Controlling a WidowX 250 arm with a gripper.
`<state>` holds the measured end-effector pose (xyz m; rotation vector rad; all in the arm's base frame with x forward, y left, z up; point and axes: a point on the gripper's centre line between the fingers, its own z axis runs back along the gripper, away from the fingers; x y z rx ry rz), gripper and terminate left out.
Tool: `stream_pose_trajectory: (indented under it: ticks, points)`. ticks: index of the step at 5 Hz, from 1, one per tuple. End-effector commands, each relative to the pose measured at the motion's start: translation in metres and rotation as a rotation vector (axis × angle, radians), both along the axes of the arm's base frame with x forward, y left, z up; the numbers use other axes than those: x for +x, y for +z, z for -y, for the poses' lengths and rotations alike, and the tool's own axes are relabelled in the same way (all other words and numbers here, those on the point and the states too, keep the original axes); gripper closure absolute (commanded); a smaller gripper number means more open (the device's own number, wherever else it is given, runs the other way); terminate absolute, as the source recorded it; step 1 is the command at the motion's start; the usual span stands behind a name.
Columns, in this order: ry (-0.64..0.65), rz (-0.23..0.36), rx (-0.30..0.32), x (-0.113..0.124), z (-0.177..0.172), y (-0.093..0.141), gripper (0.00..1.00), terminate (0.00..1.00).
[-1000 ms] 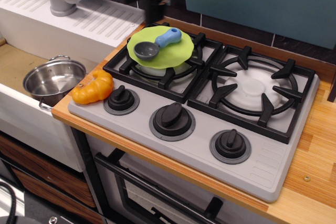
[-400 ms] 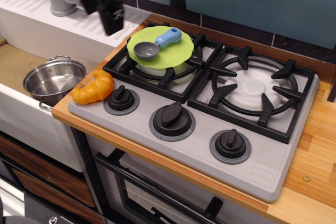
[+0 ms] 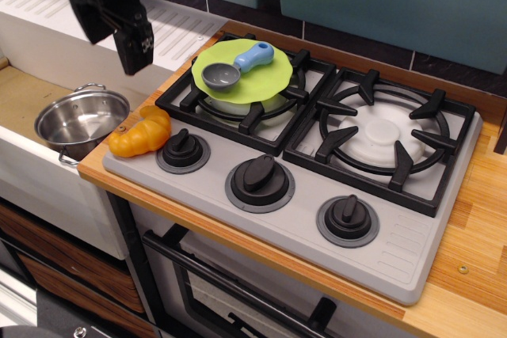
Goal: Put spoon on plate and croissant in pot or pan in sink
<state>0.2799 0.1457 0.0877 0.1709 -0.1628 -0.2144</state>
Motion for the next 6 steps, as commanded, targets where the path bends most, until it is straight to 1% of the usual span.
stream_pose_trajectory:
  ticks: [1,3,6]
  points:
    - [0.051,0.054,-0.006,-0.005,0.004,0.014,0.0,0.0]
    - [0.036,0.066,-0.054,-0.008,0.011,-0.002,0.0,0.0]
    - [0.033,0.086,-0.083,-0.017,0.008,-0.022,0.0,0.0]
